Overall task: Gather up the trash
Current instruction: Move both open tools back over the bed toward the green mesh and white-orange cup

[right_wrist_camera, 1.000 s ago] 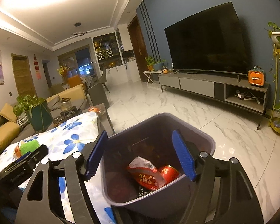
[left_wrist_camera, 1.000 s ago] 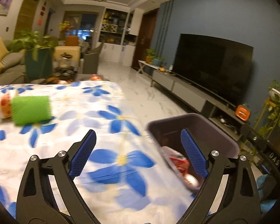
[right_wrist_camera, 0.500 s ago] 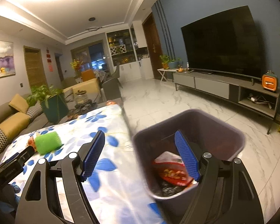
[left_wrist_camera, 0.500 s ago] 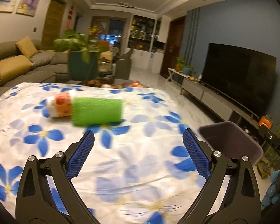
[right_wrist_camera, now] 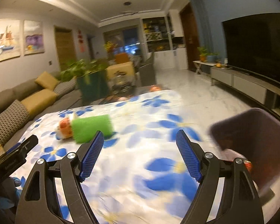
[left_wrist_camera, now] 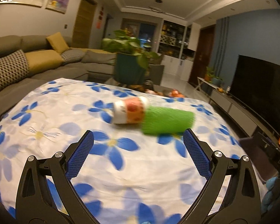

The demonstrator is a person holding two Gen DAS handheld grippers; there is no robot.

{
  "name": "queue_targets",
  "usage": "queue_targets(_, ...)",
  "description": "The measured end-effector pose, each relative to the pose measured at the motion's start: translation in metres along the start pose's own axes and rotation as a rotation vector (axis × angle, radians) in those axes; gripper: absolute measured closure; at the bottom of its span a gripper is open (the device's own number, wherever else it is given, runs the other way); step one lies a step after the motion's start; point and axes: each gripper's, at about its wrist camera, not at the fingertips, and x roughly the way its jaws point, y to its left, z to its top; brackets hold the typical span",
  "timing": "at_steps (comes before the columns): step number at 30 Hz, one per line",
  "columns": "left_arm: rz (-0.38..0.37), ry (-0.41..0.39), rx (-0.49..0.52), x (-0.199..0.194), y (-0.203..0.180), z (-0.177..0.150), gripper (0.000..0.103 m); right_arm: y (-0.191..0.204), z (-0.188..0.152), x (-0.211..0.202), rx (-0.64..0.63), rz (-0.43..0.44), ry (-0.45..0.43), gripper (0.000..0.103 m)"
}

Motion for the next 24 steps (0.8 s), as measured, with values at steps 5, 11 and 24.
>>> queue_targets(5, 0.049, -0.023, -0.034, 0.007, 0.029, 0.016, 0.008, 0.033, 0.007, 0.048, -0.011, 0.064, 0.049, 0.019)
queue_targets(11, 0.083, -0.029, -0.039, 0.024, 0.048, 0.028, 0.008, 0.046, 0.016, 0.107, 0.039, 0.088, 0.145, 0.019)
queue_targets(24, 0.062, 0.016, -0.103, 0.046, 0.070, 0.021, 0.008, 0.058, 0.010, 0.149, 0.036, 0.170, 0.268, 0.061)
